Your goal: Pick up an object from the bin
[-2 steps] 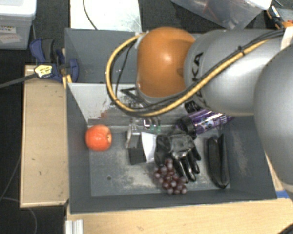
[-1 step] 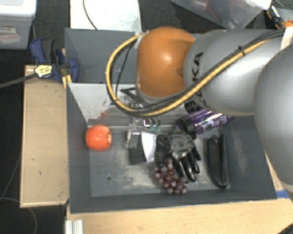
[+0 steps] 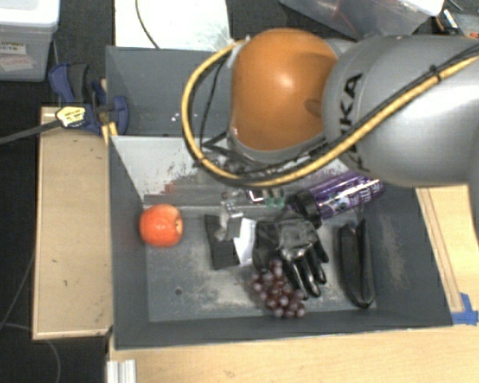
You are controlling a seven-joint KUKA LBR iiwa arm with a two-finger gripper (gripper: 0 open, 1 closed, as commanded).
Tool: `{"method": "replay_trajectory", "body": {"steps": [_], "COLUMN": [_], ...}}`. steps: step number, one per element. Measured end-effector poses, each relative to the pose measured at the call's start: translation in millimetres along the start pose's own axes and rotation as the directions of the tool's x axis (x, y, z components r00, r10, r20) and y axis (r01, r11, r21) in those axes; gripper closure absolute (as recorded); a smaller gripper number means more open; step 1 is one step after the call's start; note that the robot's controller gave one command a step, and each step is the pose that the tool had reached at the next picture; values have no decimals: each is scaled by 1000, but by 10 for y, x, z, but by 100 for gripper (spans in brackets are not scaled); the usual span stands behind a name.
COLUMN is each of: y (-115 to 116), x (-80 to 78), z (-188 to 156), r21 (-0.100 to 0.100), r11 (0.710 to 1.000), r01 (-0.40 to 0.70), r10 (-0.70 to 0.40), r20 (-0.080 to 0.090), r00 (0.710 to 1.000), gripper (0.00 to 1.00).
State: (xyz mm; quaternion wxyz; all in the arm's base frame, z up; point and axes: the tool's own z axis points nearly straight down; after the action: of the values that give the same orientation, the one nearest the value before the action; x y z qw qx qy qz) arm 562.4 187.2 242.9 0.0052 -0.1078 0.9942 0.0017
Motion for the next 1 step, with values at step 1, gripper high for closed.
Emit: {"method": "replay_trajectory", "body": {"steps": [1], "y": [-15], "x": [-154], "z": [-548], "r21": [0], "r11": [971], "r01": [-237], "r10": [237], "r20": [0], "r00": [971], "gripper": [0]}}
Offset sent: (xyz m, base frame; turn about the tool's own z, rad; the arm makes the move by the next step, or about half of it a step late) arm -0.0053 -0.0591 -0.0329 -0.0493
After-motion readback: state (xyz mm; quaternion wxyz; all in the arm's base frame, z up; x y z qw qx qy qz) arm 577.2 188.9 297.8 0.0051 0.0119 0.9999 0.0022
